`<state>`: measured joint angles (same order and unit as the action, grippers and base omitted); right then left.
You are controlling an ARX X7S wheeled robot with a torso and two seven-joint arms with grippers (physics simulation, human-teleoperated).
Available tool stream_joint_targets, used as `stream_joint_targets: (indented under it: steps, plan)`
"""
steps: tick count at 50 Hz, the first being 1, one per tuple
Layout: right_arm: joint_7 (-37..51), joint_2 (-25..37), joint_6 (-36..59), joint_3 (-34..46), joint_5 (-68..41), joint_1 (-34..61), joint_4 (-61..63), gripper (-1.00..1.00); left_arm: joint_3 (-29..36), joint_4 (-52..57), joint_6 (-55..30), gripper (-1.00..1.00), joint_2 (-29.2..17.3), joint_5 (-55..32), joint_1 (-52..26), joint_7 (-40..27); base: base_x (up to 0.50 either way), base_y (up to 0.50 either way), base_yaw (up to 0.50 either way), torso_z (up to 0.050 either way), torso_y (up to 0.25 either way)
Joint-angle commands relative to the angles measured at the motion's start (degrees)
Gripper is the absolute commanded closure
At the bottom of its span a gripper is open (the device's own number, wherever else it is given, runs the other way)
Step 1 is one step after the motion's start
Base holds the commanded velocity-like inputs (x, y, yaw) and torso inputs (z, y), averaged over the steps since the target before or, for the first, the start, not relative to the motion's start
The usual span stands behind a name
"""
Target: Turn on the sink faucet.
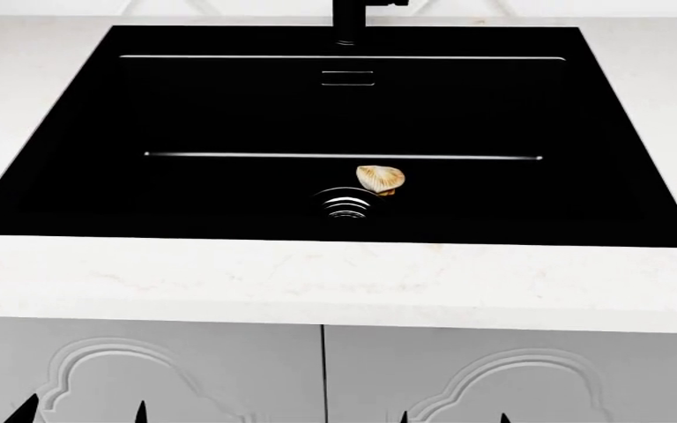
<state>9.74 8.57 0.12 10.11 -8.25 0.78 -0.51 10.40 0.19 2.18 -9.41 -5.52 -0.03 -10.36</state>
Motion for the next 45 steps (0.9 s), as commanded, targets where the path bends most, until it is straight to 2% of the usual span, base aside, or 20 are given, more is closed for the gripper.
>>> stream_joint_targets:
  steps: [1, 13, 15, 17, 19, 20, 21, 22, 27, 37, 45]
  plan:
    - [0.56, 0.31, -0.05, 0.34, -0.41, 0.08, -0.08, -1.0, 0.52, 0.07, 0.03, -1.0, -0.5, -0.66, 0.14, 0.08, 0.0, 0.0, 0.0, 0.038, 0.041]
    - [0.4, 0.59, -0.06, 0.9, -1.3, 0.33, -0.53, -1.0, 0.9, 0.32, 0.59, -1.0, -0.48, -1.16, -0.06, -0.36, 0.0, 0.0, 0.0, 0.0, 0.0]
    - [0.78, 0.56, 1.53, 0.59, -2.39, -0.34, 1.95, -1.0, -0.04, 1.5, -1.02, -1.0, -0.31, -3.34, 0.31, -0.42, 0.0, 0.0, 0.0, 0.0, 0.0]
    - [0.46, 0.76, 3.32, 0.29, -4.39, -0.73, 5.61, -1.0, 1.99, 3.18, -1.92, -1.0, -0.54, -1.58, -0.15, -0.06, 0.0, 0.0, 0.0, 0.0, 0.0]
    - [3.16, 2.3, 9.36, -0.17, -2.85, 0.11, 11.02, -1.0, 1.66, 8.1, -6.04, -1.0, -1.17, -2.85, 0.75, -0.34, 0.0, 0.0, 0.0, 0.0, 0.0]
    - [6.34, 6.43, 17.96, -7.14, -11.44, 8.7, 19.62, -1.0, -2.09, 16.69, -14.63, -1.0, -4.29, -11.45, -7.28, -3.88, 0.0, 0.0, 0.0, 0.0, 0.0]
    - [6.97, 6.88, 26.55, -6.93, -17.95, 11.61, 28.21, -1.0, -2.59, 25.29, -23.23, -1.0, -4.2, -16.95, -7.48, -4.1, 0.0, 0.0, 0.0, 0.0, 0.0]
    - [7.03, 5.88, 30.09, -8.0, -18.58, 11.14, 27.56, -1.0, -2.76, 29.15, -31.82, -1.0, -3.68, -17.33, -7.72, -4.09, 0.0, 0.0, 0.0, 0.0, 0.0]
    - [4.49, 4.46, 25.74, -6.75, -18.27, 9.24, 24.53, -1.0, -1.69, 27.52, -31.56, -1.0, -3.66, -16.18, -7.33, -3.98, 0.0, 0.0, 0.0, 0.0, 0.0]
    - [6.56, 7.3, 32.96, -4.2, -16.96, 14.57, 27.4, -1.0, -1.17, 28.95, -33.32, -1.0, -4.7, -15.49, -9.32, -5.01, 0.0, 0.0, 0.0, 0.0, 0.0]
    - [7.11, 10.4, 41.0, -3.4, -17.66, 23.39, 28.38, -1.0, -3.77, 30.45, -39.7, -1.0, -6.43, -17.6, -19.41, -6.03, 0.0, 0.0, 0.0, 0.0, 0.0]
